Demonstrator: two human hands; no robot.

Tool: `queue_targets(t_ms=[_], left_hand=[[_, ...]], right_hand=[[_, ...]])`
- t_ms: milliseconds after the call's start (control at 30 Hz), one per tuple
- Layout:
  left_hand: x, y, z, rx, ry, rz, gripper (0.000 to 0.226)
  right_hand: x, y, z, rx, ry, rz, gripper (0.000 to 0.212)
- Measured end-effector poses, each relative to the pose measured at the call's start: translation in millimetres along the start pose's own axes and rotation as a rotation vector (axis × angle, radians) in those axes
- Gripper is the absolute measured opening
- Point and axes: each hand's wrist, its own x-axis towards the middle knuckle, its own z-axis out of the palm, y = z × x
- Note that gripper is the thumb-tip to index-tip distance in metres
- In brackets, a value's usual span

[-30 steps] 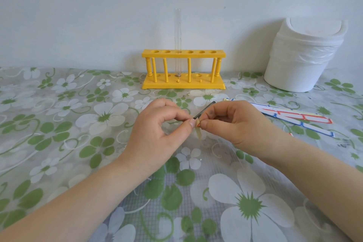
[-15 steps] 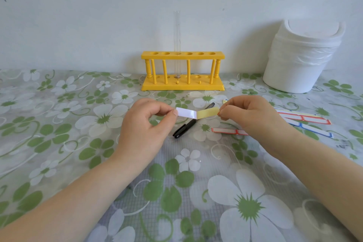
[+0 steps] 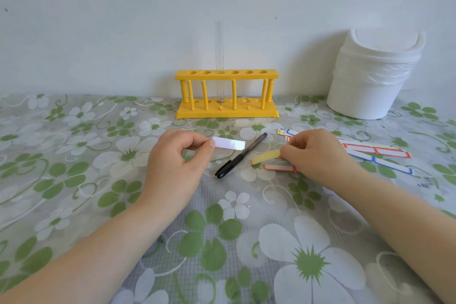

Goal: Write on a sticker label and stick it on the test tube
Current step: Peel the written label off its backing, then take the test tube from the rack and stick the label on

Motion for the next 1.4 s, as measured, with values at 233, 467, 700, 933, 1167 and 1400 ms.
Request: queue_targets(t_ms=[233, 467, 700, 933, 1167, 1400], left_hand=[[0.1, 0.4, 0.0, -0.007, -0.005, -0.012, 0.020], [0.8, -1.0, 0.2, -0.013, -0.005, -0.029, 0.017], [-1.2, -0.2, -1.0, -0.021, -0.003, -0.028, 0.016], [8.9, -0.9, -3.2, -0.020, 0.054, -0.053, 0.010], [54.0, 9.8, -16.2, 0.027, 0.124, -0.003, 0.010], [102.6, 17.8, -18.0, 0.081, 0.201, 0.043, 0.012]], right_hand=[[2.8, 8.2, 6.5, -0.172, 0.146, -0.149, 0.018], [1.2, 6.9, 6.5, -0.153, 0.170, -0.186, 0.008], [-3.3, 0.8, 6.3, -0.053, 0.154, -0.213, 0.009], [2.7, -12.0, 0.0, 0.031, 0.122, -0.226, 0.008], [40.4, -52.0, -12.6, 0.030, 0.153, -0.311, 0.007], [94.9, -88.2, -1.0, 0.108, 0.114, -0.293, 0.020]])
